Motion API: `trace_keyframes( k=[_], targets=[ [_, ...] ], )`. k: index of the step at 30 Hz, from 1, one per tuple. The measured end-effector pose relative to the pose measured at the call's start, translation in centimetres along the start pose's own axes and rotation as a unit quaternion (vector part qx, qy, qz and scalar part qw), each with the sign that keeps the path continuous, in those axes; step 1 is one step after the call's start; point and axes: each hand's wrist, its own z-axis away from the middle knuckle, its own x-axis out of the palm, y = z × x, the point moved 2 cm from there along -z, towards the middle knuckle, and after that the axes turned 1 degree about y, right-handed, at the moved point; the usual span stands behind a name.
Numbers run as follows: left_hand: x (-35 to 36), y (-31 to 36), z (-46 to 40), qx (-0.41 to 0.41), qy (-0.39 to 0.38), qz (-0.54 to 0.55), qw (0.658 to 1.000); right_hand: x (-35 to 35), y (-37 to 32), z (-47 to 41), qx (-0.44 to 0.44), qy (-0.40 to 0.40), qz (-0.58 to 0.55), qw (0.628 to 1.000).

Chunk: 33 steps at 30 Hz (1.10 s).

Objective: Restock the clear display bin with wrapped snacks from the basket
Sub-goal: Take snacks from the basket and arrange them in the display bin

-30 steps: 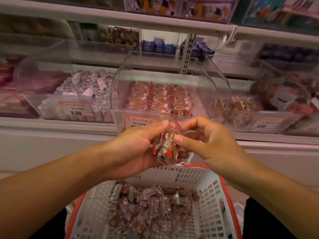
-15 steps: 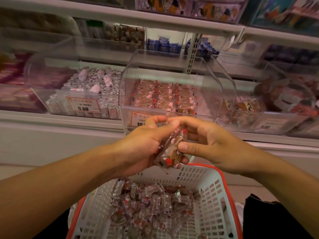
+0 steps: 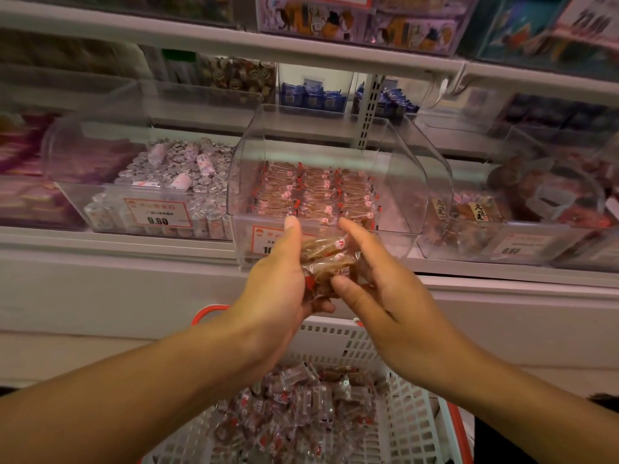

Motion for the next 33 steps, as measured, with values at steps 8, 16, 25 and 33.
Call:
trace_keyframes(
  k=[8, 16, 25, 33],
  targets=[
    [-0.4, 0.9, -0.2, 0.037, 0.007, -0.043, 0.998, -0.3, -0.2, -0.3, -0.05, 0.051, 0.025, 0.997],
    [-0.6, 0.5, -0.5, 0.029, 0.073, -0.047, 0.996, -1.3, -1.2, -1.4, -0.141, 0.013, 0.214, 0.967],
    [1.1, 4.3, -1.8, 0.165, 0.01, -0.141, 0.976, -5.3, -6.1, -6.8, -0.107, -0.089, 0.359, 0.923],
    [-3.0, 8.7, -5.2, 0.433, 0.031, -0.613, 0.66, -9.2, -3.3, -16.4, 0.07, -0.239, 0.503, 0.828]
  ],
)
